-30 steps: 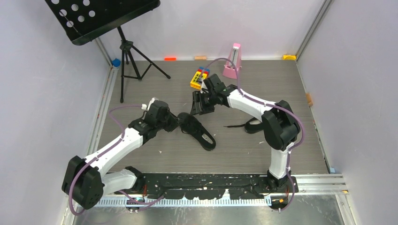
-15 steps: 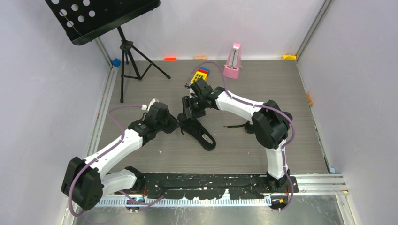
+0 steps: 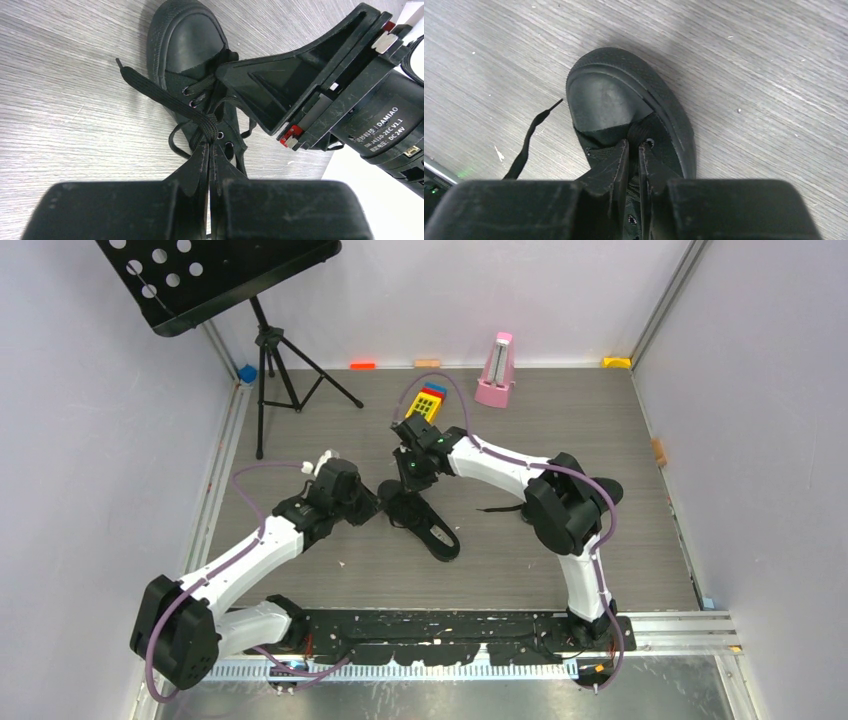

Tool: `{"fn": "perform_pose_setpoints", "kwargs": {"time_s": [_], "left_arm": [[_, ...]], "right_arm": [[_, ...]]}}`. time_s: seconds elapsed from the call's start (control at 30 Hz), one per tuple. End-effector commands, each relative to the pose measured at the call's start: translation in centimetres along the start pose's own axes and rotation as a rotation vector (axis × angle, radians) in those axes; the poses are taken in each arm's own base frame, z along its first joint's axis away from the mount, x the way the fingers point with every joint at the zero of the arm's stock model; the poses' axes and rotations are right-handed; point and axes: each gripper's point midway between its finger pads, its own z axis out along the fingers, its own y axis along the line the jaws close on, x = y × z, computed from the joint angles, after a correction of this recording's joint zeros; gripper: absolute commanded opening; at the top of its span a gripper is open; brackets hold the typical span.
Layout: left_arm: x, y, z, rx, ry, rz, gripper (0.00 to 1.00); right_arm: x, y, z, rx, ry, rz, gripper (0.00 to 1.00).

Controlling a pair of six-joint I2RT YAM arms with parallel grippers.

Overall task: Tie the shoes
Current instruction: Tie the shoelace on the shoe, then adjust the shoe at the center of the board.

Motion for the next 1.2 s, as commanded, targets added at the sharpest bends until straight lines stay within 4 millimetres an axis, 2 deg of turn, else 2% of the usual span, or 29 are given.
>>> {"fn": "perform_pose_setpoints", "kwargs": {"time_s": [0.0, 0.1, 0.17, 0.27, 0.37, 0.43, 0.53, 0.6, 0.67, 0.77, 0.87, 0.97, 1.03, 1.17], "left_arm": [[-0.5, 0.6, -0.4, -0.019, -0.029, 0.046, 0.0], [-0.3, 1.5, -0.2, -0.05, -0.02, 0.065, 0.0], [-0.1, 1.9, -0.1, -0.064, -0.013, 0.076, 0.0], [0.1, 2.7, -0.2, -0.087, -0.007, 0.107, 0.0], [0.2, 3.7, -0.2, -0.121, 0.0, 0.144, 0.0], [0.4, 4.2, -0.1, -0.139, 0.011, 0.167, 0.0], [0.7, 5.0, -0.1, -0.175, 0.032, 0.2, 0.0], [0.6, 5.3, -0.8, -0.201, 0.054, 0.262, 0.0], [0.5, 5.4, -2.0, -0.219, 0.081, 0.338, 0.0], [1.9, 7.6, -2.9, -0.247, 0.151, 0.384, 0.0], [4.3, 10.2, -3.0, -0.257, 0.236, 0.38, 0.0], [4.7, 12.3, -3.6, -0.325, 0.252, 0.392, 0.0], [4.1, 12.2, -3.4, -0.321, 0.229, 0.419, 0.0], [3.5, 9.2, -1.6, -0.236, 0.216, 0.451, 0.0]], "right_arm": [[-3.5, 0.2, -3.3, 0.028, -0.126, -0.035, 0.17], [-4.3, -0.4, -4.6, 0.042, -0.159, -0.028, 0.07], [-5.1, -1.7, -5.5, 0.082, -0.194, -0.014, 0.01], [-6.1, -3.9, -7.1, 0.135, -0.243, 0.023, 0.0], [-6.9, -7.4, -8.9, 0.23, -0.303, 0.092, 0.0], [-7.2, -10.8, -10.5, 0.337, -0.351, 0.153, 0.0], [-6.2, -15.9, -13.0, 0.528, -0.411, 0.23, 0.0], [-4.5, -18.8, -14.2, 0.642, -0.422, 0.272, 0.0], [-3.1, -20.8, -15.1, 0.725, -0.43, 0.299, 0.0], [-1.6, -22.8, -15.6, 0.809, -0.415, 0.317, 0.0], [-0.5, -23.6, -15.1, 0.848, -0.376, 0.308, 0.0], [0.4, -22.7, -13.4, 0.775, -0.305, 0.271, 0.0], [1.2, -20.9, -11.9, 0.688, -0.263, 0.235, 0.0], [3.4, -16.2, -8.9, 0.484, -0.199, 0.157, 0.0]]}}
